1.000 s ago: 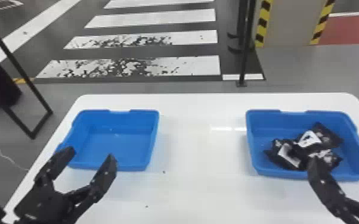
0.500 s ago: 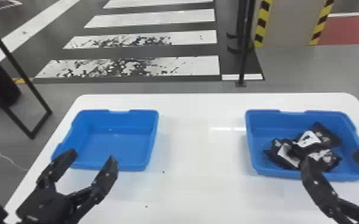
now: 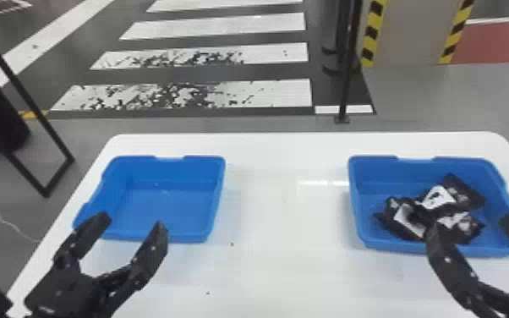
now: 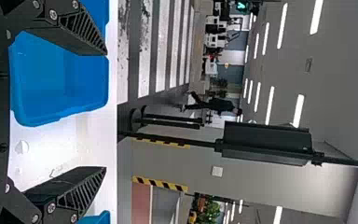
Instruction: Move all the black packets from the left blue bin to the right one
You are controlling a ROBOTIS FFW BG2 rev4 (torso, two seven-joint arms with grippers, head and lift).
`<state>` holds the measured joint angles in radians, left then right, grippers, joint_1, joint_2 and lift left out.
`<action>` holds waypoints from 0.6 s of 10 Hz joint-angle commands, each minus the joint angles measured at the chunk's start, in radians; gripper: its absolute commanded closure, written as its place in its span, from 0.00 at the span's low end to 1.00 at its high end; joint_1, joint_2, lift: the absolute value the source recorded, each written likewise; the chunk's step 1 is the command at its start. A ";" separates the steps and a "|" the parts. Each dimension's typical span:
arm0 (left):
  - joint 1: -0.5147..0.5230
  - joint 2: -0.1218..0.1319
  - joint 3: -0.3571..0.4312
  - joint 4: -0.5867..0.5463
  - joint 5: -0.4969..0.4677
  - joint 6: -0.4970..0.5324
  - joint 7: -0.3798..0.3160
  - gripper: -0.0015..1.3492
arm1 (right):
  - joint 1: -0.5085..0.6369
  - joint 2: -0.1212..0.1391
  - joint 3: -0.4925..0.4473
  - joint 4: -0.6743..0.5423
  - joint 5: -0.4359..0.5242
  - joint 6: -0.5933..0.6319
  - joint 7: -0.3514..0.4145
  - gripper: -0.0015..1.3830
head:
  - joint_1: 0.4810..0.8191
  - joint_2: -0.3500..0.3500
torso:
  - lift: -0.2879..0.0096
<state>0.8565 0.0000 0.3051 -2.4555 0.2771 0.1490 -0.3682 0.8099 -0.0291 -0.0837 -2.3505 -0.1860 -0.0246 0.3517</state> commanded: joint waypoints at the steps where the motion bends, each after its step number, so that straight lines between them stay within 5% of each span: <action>1: 0.000 -0.003 0.000 0.000 0.006 0.006 0.000 0.13 | 0.000 0.000 0.000 0.001 -0.001 0.000 0.000 0.11 | 0.63 0.70 | 0.50; 6: 0.002 -0.003 0.000 0.007 0.018 0.006 0.000 0.13 | 0.000 -0.002 0.000 0.001 -0.007 0.000 0.000 0.11 | 0.63 0.70 | 0.50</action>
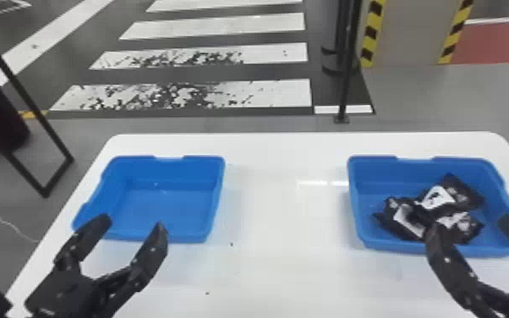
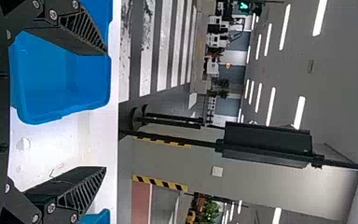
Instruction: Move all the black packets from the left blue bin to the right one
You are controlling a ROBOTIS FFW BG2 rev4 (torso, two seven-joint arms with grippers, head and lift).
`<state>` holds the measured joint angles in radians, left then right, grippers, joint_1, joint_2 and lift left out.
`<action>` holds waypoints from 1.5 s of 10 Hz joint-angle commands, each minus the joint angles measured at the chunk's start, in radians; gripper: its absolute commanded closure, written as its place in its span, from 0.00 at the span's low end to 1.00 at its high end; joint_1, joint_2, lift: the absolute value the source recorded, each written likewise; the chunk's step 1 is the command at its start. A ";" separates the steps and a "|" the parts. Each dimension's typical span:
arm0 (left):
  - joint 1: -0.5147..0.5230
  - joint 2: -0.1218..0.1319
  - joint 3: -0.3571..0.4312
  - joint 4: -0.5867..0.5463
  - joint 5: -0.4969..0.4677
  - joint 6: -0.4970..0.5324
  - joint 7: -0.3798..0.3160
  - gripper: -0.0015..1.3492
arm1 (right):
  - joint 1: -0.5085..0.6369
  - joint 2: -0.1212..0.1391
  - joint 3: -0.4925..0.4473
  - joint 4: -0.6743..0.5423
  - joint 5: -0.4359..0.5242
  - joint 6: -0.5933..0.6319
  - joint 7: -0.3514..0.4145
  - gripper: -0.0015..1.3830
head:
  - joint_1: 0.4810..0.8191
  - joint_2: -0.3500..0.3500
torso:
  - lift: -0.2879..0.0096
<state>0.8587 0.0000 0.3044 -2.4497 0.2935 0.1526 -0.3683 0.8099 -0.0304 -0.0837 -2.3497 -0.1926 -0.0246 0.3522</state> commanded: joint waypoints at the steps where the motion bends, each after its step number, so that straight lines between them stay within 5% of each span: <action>1: 0.000 -0.003 -0.001 0.002 0.004 0.007 0.000 0.13 | 0.000 0.000 0.000 0.002 -0.001 0.000 0.001 0.11 | 0.63 0.70 | 0.50; 15: -0.002 -0.003 -0.003 0.019 0.022 -0.001 0.003 0.13 | -0.002 0.000 0.000 0.009 -0.021 0.000 -0.001 0.11 | 0.63 0.70 | 0.50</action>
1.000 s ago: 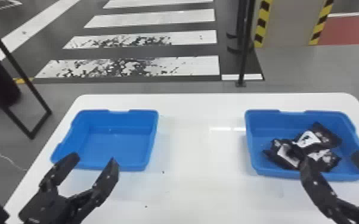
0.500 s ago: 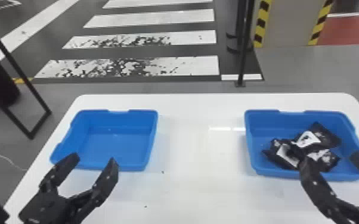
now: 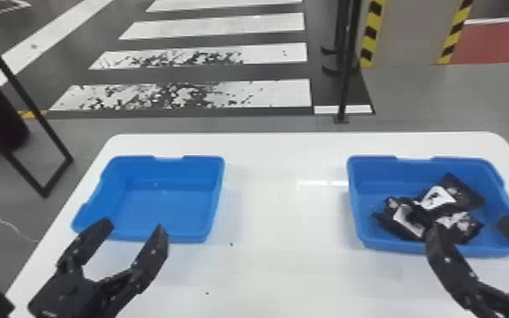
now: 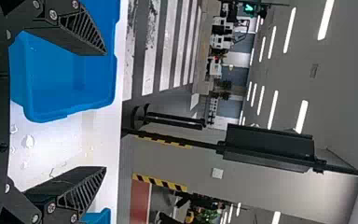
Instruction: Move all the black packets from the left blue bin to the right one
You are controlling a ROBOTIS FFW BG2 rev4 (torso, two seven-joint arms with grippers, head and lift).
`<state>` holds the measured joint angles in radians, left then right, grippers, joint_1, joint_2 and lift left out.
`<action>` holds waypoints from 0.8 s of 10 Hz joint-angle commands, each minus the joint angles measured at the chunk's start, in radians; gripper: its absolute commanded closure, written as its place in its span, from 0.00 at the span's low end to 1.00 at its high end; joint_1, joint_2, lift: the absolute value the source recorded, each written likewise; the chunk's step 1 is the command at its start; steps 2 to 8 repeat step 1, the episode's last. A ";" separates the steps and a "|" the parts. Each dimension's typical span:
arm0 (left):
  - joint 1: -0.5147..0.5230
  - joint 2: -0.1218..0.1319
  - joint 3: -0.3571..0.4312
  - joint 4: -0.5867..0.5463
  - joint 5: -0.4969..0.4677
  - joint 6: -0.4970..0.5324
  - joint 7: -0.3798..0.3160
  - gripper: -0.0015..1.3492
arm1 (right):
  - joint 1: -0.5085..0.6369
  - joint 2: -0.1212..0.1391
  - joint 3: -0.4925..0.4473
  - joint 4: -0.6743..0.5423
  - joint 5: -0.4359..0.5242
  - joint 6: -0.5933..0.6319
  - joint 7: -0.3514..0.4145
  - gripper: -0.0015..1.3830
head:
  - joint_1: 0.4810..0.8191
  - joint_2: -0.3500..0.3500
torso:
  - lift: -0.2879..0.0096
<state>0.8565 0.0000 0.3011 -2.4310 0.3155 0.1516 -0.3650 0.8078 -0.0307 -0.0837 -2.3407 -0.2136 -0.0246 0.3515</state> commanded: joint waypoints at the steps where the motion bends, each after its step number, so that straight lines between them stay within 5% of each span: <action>1: 0.000 -0.003 0.000 0.000 0.002 0.001 0.000 0.13 | 0.000 0.000 0.000 0.001 0.000 0.000 0.001 0.11 | 0.63 0.70 | 0.50; 8: 0.000 -0.003 0.000 0.000 0.002 0.001 0.000 0.13 | 0.000 0.000 0.000 0.001 0.000 0.000 0.001 0.11 | 0.63 0.70 | 0.50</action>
